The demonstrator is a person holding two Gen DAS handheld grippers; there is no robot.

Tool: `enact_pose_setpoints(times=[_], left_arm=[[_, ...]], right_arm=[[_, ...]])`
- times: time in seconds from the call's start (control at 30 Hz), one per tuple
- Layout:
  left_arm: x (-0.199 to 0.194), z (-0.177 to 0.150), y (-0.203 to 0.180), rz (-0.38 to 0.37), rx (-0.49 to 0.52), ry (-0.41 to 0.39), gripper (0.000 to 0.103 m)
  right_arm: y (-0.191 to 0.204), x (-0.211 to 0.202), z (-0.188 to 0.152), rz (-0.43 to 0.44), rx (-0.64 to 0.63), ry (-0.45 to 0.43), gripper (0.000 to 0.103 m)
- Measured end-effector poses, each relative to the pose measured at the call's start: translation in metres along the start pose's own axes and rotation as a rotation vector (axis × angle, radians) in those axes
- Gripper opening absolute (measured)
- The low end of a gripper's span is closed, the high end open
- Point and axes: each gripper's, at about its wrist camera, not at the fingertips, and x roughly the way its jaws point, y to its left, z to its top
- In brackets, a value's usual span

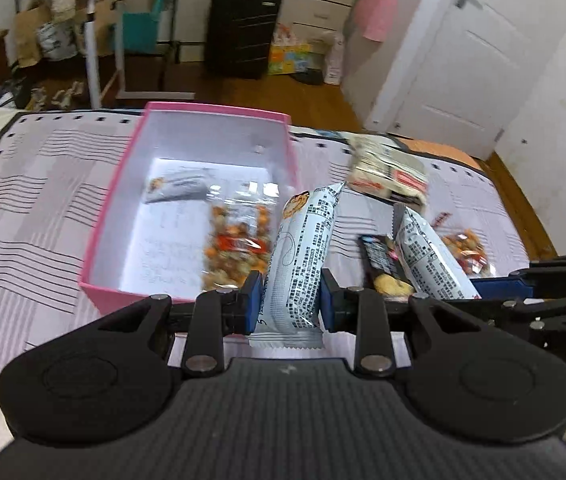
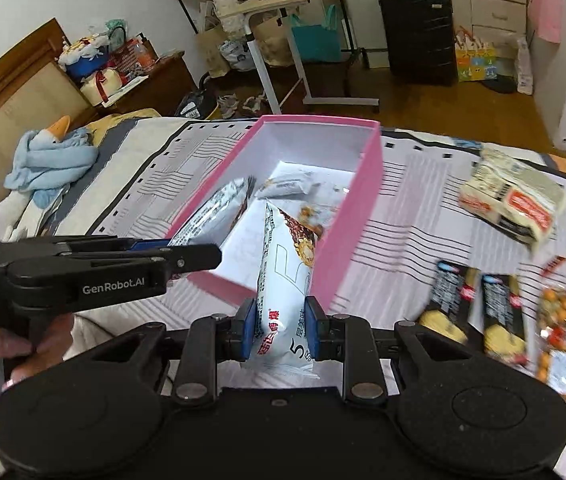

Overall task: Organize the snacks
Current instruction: 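Lift the white bar with the right tool and carry it over the box, then release the white bar into the pink box with the right tool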

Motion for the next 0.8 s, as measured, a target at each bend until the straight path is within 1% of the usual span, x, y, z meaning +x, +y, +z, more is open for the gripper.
enact_pose_setpoints(times=[0.07, 0.2, 0.27, 0.37, 0.47, 0.5, 0.53, 0.57, 0.63, 0.67, 0.7, 0.8], left_arm=[[0.005, 0.007, 0.014, 0.007, -0.036, -0.022, 0.028], [0.026, 0.02, 0.041, 0.074, -0.065, -0.01, 0.028], [0.042, 0.027, 0.054, 0.116, -0.084, 0.017, 0.028], [0.066, 0.031, 0.073, 0.152, -0.126, 0.055, 0.028], [0.085, 0.03, 0.084, 0.192, -0.137, 0.073, 0.029], [0.091, 0.029, 0.088, 0.193, -0.153, 0.083, 0.029], [0.096, 0.029, 0.091, 0.187, -0.17, 0.09, 0.031], [0.101, 0.028, 0.096, 0.183, -0.192, 0.092, 0.031], [0.105, 0.028, 0.098, 0.201, -0.209, 0.091, 0.042], [0.105, 0.027, 0.096, 0.212, -0.197, 0.083, 0.045], [0.102, 0.026, 0.095, 0.215, -0.185, 0.075, 0.051], [0.09, 0.027, 0.088, 0.195, -0.139, 0.057, 0.052]], right_arm=[[0.004, 0.021, 0.011, 0.005, 0.018, 0.015, 0.029], [0.012, 0.067, 0.032, 0.024, 0.031, 0.042, 0.029], [0.013, 0.089, 0.038, 0.029, 0.035, 0.058, 0.029], [0.008, 0.112, 0.039, 0.033, 0.06, 0.031, 0.029], [0.001, 0.132, 0.037, 0.062, 0.116, 0.035, 0.031], [-0.001, 0.136, 0.036, 0.074, 0.124, 0.025, 0.034], [-0.003, 0.139, 0.034, 0.08, 0.129, 0.009, 0.035], [-0.004, 0.14, 0.031, 0.084, 0.128, -0.001, 0.042], [-0.006, 0.139, 0.029, 0.079, 0.132, 0.001, 0.047], [-0.007, 0.137, 0.03, 0.084, 0.134, 0.008, 0.05], [-0.009, 0.13, 0.03, 0.094, 0.131, 0.007, 0.052], [-0.013, 0.1, 0.031, 0.07, 0.092, -0.023, 0.053]])
